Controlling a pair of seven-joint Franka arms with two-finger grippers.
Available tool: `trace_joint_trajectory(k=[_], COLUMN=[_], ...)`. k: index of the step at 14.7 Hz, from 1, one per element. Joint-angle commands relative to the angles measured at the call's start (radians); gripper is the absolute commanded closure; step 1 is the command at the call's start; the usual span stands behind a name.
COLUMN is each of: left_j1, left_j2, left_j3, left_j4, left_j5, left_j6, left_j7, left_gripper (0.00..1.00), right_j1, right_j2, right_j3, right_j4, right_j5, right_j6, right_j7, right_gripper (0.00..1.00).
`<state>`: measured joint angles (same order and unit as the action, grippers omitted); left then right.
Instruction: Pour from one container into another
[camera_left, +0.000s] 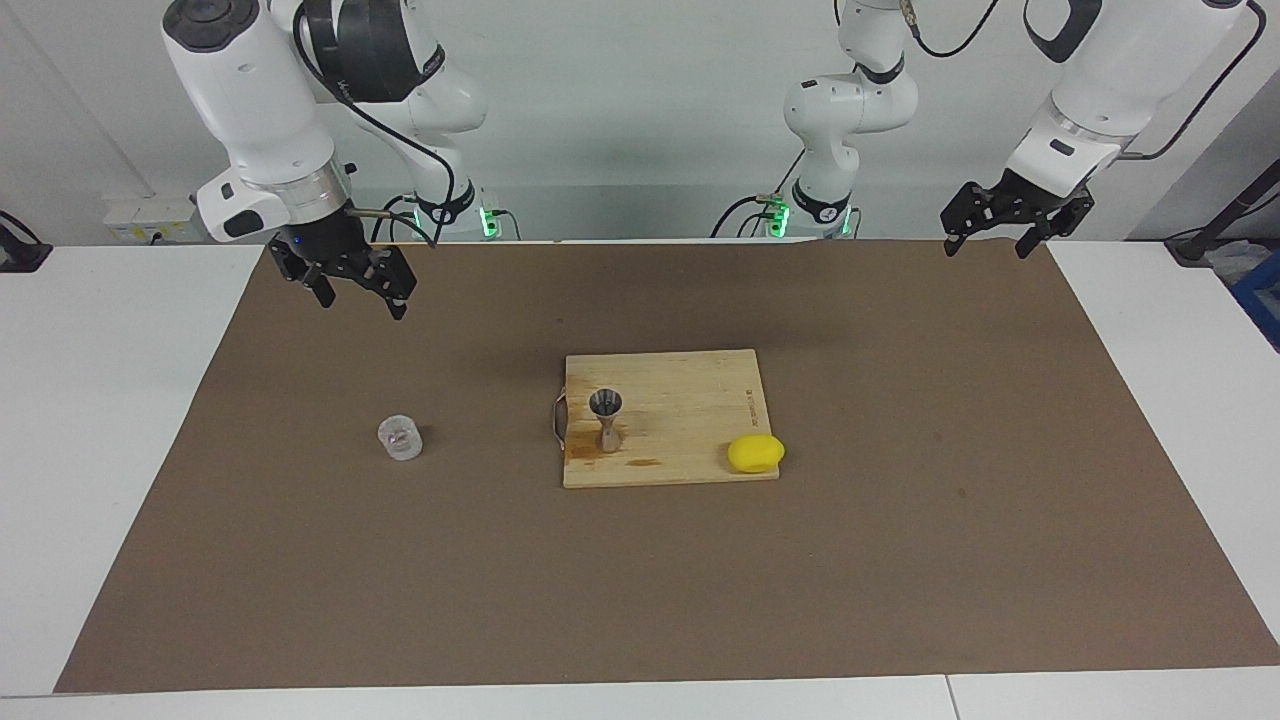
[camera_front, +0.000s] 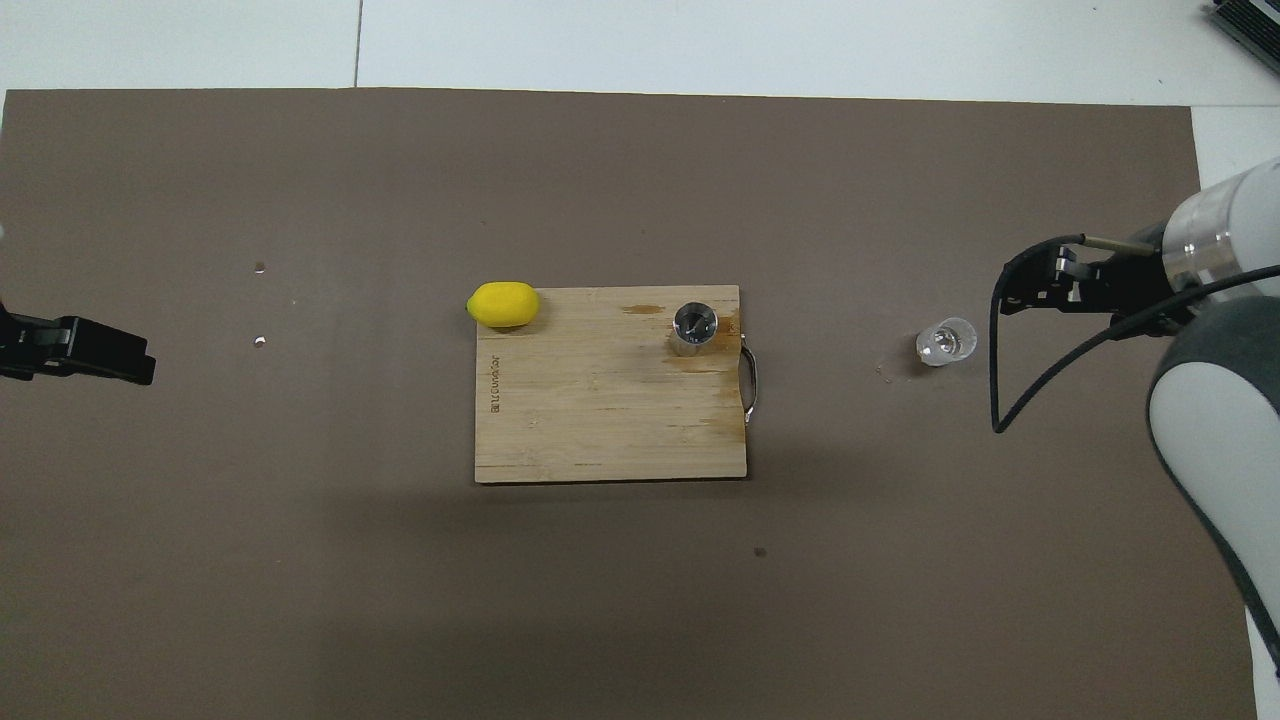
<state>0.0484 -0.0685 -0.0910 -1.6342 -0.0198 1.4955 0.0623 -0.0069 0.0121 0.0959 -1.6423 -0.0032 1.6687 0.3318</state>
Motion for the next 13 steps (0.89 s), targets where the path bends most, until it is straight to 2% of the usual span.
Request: trace_joint_trajectory(k=[1, 7, 13], left_j1=[0.005, 0.005, 0.005], left_j2=[-0.016, -0.016, -0.016], left_j3=[-0.004, -0.004, -0.004], left_j4=[-0.012, -0.012, -0.012], left_j5=[0.011, 0.011, 0.011], left_j6=[-0.011, -0.011, -0.011], left_j7=[0.004, 0.004, 0.004], left_gripper=[0.0, 0.0, 0.0], right_j1=[-0.016, -0.016, -0.022], right_j2=[0.009, -0.03, -0.03], right_j3=[-0.001, 0.001, 0.001], right_j4=[0.047, 0.026, 0.027], right_j5=[-0.018, -0.006, -0.003], right_j6=[-0.067, -0.145, -0.147], right_j7=[-0.063, -0.097, -0.1], right_gripper=[0.01, 0.01, 0.01])
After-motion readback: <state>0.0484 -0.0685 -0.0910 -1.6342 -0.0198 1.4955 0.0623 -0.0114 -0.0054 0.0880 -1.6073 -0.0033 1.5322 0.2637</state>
